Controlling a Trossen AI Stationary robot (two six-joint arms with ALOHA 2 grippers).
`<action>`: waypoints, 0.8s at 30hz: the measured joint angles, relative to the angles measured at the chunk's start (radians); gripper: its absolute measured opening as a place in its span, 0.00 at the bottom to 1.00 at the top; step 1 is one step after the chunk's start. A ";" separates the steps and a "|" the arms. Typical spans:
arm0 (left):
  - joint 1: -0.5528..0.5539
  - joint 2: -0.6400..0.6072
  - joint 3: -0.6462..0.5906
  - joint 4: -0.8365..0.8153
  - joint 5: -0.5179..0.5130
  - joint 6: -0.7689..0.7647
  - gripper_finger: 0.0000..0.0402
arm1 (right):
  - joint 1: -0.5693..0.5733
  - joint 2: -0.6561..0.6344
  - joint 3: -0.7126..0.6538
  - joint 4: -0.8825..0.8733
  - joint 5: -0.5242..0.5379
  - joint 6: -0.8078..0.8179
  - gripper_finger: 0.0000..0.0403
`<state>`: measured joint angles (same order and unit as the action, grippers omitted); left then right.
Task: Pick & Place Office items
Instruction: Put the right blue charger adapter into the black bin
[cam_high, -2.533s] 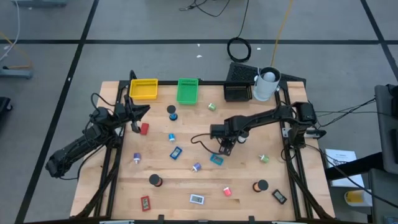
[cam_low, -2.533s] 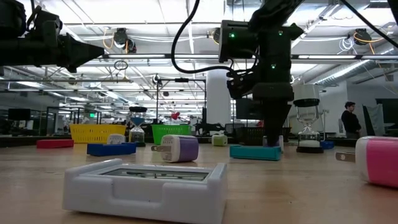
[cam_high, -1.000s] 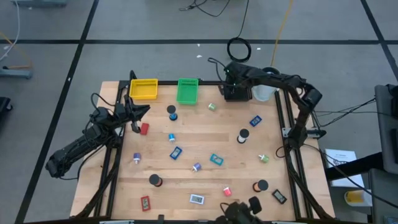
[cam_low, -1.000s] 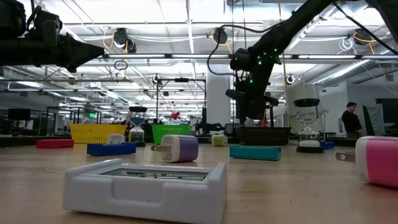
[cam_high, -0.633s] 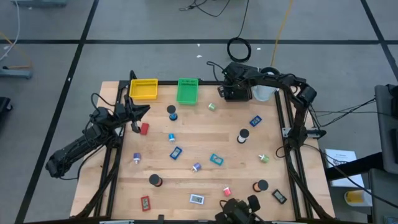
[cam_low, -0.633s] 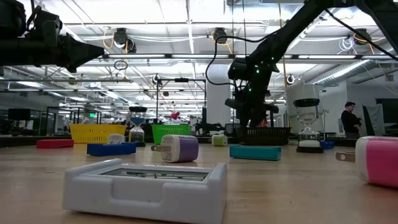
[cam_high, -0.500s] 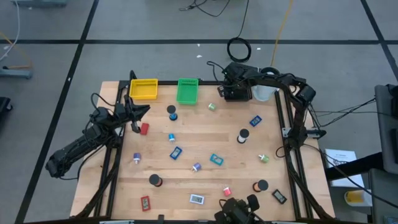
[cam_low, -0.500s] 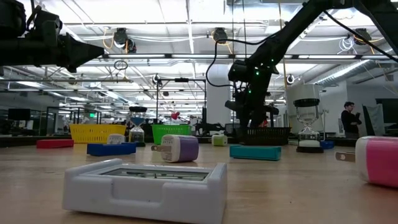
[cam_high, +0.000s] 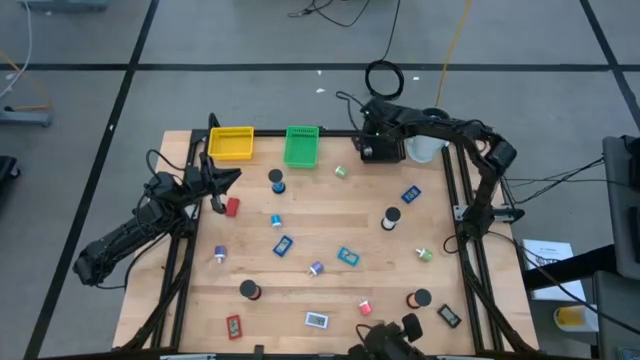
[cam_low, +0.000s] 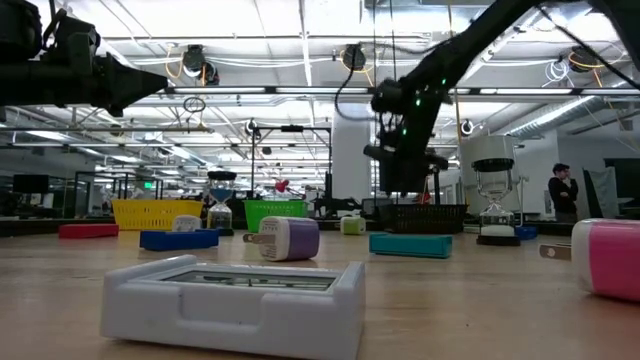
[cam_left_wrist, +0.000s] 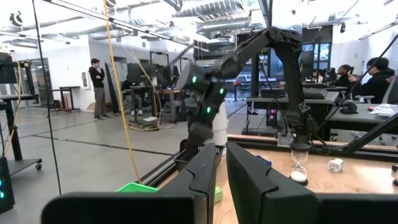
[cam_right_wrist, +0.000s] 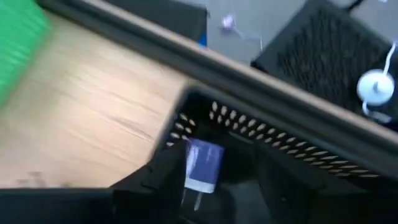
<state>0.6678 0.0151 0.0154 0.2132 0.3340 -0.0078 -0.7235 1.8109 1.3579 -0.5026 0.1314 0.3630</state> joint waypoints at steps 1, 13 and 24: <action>0.000 0.000 0.000 0.000 0.000 0.000 0.12 | 0.006 -0.027 0.000 -0.009 0.001 -0.014 0.38; 0.000 0.000 0.000 0.000 0.000 0.000 0.12 | 0.265 -0.374 -0.442 0.583 0.024 -0.277 0.01; 0.000 0.000 0.000 0.000 0.000 0.000 0.12 | 0.428 -0.521 -0.803 1.254 0.022 -0.367 0.00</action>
<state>0.6678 0.0147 0.0154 0.2134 0.3340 -0.0078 -0.2955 1.2900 0.5552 0.7511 0.1538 -0.0040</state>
